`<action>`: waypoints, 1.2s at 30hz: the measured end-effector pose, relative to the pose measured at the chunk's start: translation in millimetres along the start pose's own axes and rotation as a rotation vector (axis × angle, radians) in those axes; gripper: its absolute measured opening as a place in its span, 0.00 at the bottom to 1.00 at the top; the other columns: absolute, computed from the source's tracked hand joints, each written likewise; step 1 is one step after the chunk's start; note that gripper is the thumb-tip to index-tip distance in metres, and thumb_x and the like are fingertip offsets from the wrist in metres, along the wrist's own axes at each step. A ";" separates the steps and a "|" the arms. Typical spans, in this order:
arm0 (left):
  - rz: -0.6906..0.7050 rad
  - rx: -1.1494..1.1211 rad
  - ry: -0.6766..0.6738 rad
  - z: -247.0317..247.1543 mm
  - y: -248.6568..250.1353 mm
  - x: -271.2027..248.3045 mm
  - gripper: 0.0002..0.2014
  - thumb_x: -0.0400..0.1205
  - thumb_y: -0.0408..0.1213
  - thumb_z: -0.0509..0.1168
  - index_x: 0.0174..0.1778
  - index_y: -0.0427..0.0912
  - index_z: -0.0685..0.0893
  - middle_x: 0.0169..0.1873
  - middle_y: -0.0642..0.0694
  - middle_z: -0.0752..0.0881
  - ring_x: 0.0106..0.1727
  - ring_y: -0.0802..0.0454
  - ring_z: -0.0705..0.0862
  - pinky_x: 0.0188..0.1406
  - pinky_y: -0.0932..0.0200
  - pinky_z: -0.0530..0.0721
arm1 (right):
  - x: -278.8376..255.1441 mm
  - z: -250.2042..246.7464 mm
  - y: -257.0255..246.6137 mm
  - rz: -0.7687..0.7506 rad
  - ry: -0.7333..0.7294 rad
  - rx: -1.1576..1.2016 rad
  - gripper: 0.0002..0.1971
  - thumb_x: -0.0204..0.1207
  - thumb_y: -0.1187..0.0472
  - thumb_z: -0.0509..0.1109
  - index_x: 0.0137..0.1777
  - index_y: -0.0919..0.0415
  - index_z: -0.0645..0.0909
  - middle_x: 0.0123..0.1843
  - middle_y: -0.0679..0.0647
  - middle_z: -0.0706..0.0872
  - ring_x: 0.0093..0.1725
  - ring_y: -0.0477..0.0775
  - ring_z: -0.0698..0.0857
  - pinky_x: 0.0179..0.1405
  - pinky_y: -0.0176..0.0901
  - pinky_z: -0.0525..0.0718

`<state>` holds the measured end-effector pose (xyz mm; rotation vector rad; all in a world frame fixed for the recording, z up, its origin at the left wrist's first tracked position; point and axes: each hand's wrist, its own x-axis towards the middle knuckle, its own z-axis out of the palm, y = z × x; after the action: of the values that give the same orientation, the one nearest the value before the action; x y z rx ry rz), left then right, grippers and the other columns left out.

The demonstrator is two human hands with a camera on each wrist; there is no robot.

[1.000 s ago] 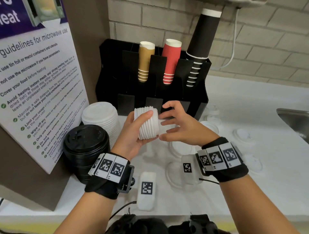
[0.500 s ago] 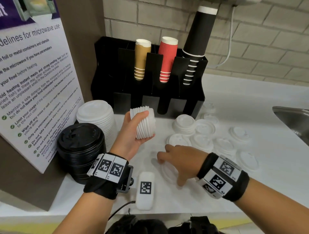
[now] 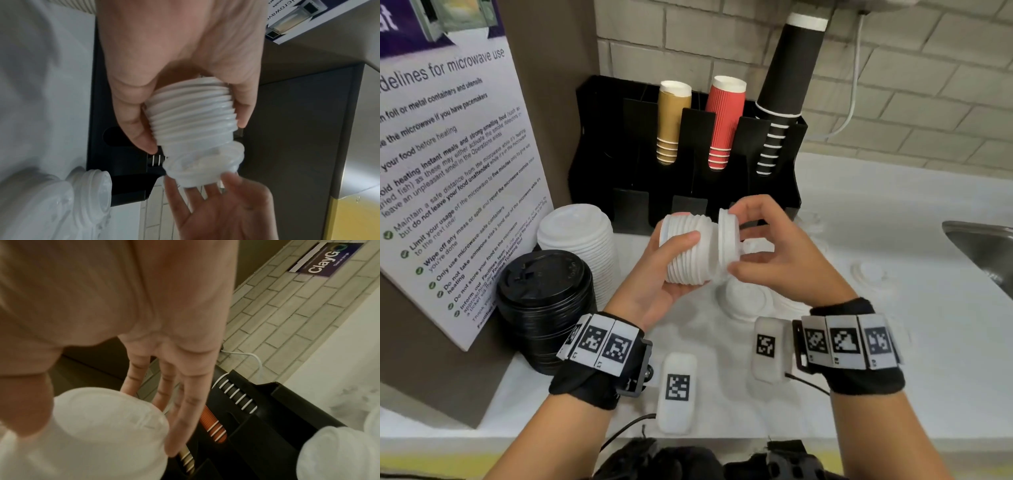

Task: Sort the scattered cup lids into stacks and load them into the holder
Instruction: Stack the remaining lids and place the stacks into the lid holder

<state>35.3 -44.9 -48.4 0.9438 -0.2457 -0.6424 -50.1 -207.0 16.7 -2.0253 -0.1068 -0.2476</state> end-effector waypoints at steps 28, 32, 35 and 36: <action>0.037 -0.086 0.122 1.5 -3.6 13.8 0.32 0.69 0.43 0.72 0.70 0.50 0.74 0.63 0.44 0.82 0.60 0.45 0.84 0.41 0.49 0.89 | 22.4 -14.8 41.6 0.392 -0.058 -0.545 0.26 0.73 0.47 0.74 0.70 0.49 0.75 0.62 0.48 0.78 0.61 0.51 0.80 0.54 0.37 0.76; 0.030 -0.072 0.107 3.7 -4.9 13.4 0.31 0.69 0.43 0.72 0.70 0.52 0.74 0.64 0.44 0.81 0.63 0.43 0.83 0.43 0.48 0.89 | 29.0 -5.0 56.7 0.592 -0.414 -0.903 0.42 0.64 0.48 0.82 0.77 0.45 0.65 0.68 0.51 0.72 0.65 0.57 0.76 0.54 0.46 0.78; 0.036 -0.066 0.103 5.3 -5.0 12.4 0.29 0.69 0.44 0.72 0.67 0.54 0.75 0.64 0.44 0.80 0.64 0.43 0.82 0.43 0.48 0.89 | 33.6 5.1 62.3 0.602 -0.514 -0.961 0.45 0.61 0.52 0.84 0.77 0.47 0.65 0.67 0.53 0.73 0.64 0.59 0.78 0.56 0.50 0.81; 0.038 -0.066 0.103 5.3 -4.4 12.0 0.29 0.68 0.43 0.72 0.67 0.54 0.75 0.64 0.44 0.80 0.64 0.43 0.82 0.43 0.48 0.89 | 35.8 7.6 62.9 0.593 -0.536 -0.979 0.44 0.62 0.53 0.84 0.77 0.48 0.65 0.67 0.54 0.73 0.63 0.59 0.78 0.56 0.51 0.82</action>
<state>40.6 -57.6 -49.8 0.9035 -0.1499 -0.5618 -2.8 -229.8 -33.6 -2.9178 0.3492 0.7692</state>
